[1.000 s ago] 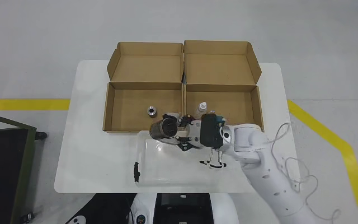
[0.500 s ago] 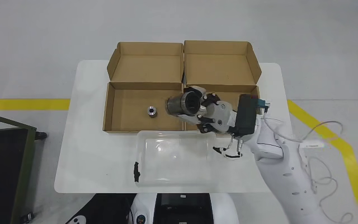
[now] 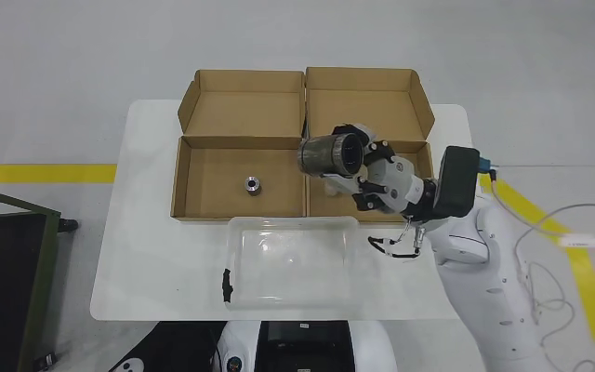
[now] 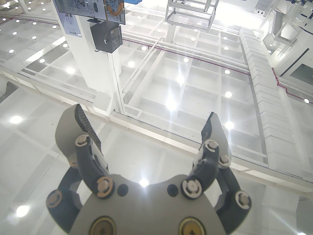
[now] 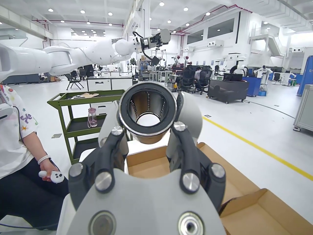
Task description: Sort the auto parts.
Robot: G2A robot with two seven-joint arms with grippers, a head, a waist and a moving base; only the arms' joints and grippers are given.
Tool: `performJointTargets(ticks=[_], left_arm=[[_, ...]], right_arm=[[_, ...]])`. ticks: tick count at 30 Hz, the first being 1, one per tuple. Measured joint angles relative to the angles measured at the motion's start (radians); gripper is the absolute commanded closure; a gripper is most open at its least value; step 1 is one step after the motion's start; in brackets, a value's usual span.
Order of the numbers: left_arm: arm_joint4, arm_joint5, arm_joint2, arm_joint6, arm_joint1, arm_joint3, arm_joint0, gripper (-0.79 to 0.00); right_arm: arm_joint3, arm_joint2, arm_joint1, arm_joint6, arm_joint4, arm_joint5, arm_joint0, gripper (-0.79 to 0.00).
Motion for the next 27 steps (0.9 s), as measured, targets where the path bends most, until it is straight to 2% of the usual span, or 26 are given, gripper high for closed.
performJointTargets(ticks=[11,20,27], left_arm=[[0.0,0.0,0.0,0.0,0.0,0.0,0.0,-0.785],[0.0,0.0,0.0,0.0,0.0,0.0,0.0,-0.785],[0.0,0.0,0.0,0.0,0.0,0.0,0.0,-0.785]], right_arm=[[0.003,-0.001,0.003,0.011,0.01,0.006,0.001,0.0],[0.043,-0.072,-0.001,0.066,-0.046,0.023,0.032,0.0],[0.127,-0.159,-0.009,0.13,-0.116,0.049,0.067,0.0]])
